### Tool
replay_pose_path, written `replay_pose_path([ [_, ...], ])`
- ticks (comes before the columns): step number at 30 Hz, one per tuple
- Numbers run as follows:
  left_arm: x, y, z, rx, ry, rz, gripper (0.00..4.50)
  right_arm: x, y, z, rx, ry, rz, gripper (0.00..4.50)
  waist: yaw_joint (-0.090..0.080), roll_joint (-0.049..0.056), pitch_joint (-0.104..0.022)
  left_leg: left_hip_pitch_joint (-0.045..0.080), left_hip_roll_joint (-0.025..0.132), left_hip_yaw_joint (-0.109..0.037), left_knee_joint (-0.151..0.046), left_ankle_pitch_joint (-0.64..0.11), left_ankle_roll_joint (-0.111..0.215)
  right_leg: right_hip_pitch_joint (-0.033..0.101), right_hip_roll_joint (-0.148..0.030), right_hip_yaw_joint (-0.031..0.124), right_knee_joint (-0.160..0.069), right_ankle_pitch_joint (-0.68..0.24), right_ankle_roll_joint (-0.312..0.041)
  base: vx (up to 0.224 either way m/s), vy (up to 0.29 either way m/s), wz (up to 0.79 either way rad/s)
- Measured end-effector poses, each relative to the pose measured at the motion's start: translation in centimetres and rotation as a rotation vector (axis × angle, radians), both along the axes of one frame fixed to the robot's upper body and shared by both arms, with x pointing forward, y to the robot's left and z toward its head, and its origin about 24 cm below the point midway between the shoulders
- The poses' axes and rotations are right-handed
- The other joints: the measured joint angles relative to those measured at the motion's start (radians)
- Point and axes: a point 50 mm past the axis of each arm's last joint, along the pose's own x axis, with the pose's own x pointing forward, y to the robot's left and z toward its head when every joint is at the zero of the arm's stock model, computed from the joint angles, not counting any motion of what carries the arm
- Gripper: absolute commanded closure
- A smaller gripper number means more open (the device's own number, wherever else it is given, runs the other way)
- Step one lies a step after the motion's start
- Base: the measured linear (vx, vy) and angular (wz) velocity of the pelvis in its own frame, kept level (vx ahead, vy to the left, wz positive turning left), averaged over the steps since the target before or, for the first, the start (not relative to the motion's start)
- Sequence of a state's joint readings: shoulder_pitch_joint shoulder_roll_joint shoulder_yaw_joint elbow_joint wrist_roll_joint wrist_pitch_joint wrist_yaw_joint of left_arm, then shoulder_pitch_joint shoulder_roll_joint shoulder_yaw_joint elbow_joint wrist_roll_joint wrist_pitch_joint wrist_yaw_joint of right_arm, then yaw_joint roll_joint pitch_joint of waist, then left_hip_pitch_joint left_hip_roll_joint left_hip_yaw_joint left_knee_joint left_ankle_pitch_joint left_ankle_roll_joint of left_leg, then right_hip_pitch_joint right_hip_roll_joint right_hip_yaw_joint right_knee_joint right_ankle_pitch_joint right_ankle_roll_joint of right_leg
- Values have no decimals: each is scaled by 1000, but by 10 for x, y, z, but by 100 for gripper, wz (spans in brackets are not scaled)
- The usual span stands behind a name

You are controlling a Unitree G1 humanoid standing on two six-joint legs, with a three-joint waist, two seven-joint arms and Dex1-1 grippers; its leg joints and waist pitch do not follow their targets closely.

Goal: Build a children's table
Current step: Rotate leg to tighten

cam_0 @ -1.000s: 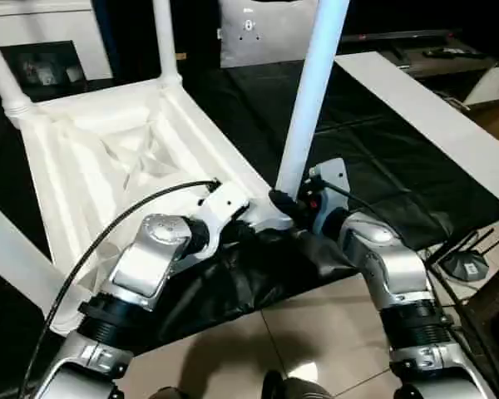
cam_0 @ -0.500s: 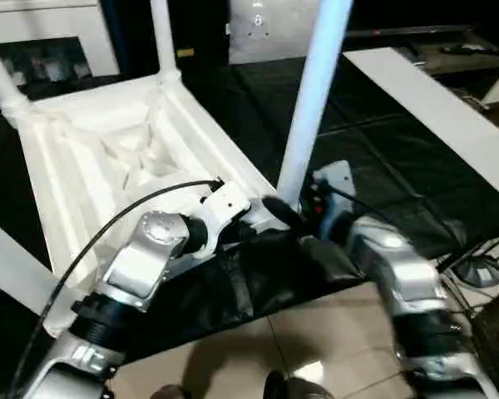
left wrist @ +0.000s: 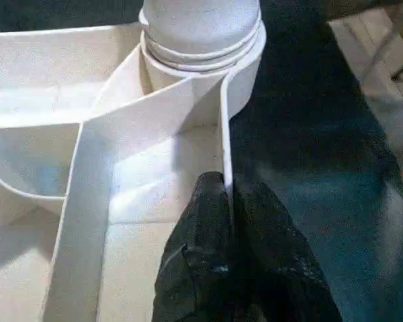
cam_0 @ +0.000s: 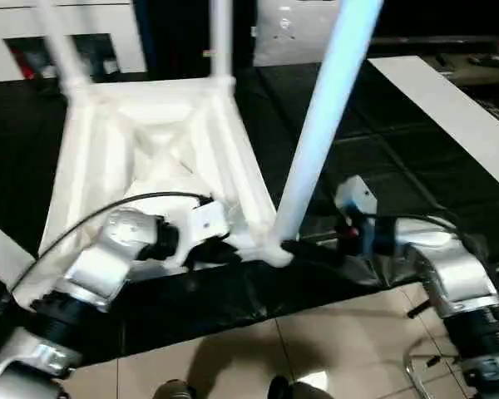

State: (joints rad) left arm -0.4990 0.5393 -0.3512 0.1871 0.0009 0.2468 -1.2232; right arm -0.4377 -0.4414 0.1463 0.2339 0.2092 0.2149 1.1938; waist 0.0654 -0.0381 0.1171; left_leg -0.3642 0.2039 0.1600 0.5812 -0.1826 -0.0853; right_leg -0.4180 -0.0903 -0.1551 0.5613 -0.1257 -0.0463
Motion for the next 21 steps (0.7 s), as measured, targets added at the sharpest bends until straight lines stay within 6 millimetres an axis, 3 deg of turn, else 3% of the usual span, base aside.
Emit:
replay_pose_path([
  [2,-1,0,0,3,11,-33,450,-4,3,-1,11,35,70,7,2,0,0,0,0,0,1,0,0,0,0,0,0,0,0,0,0,0],
  [8,-5,2,1,41,29,-142,450,-11,1,-3,4,104,207,78,19,-1,-1,1,2,3,5,0,0,1,0,1,5,0,0,0,0,0],
  [10,-6,1,1,42,33,-162,450,-12,2,-3,7,111,234,83,23,-2,-1,4,2,4,5,0,0,1,-1,2,7,0,0,0,0,0],
  [18,-8,-1,-1,49,50,-217,450,-13,3,-1,7,132,302,165,24,-4,-2,8,2,7,6,0,0,5,-1,4,9,-1,1,0,0,0],
  [21,-7,-1,-1,50,52,-226,450,-13,3,-5,2,159,315,176,24,-4,-2,8,2,7,6,0,0,5,-1,4,9,-1,1,0,0,0],
])
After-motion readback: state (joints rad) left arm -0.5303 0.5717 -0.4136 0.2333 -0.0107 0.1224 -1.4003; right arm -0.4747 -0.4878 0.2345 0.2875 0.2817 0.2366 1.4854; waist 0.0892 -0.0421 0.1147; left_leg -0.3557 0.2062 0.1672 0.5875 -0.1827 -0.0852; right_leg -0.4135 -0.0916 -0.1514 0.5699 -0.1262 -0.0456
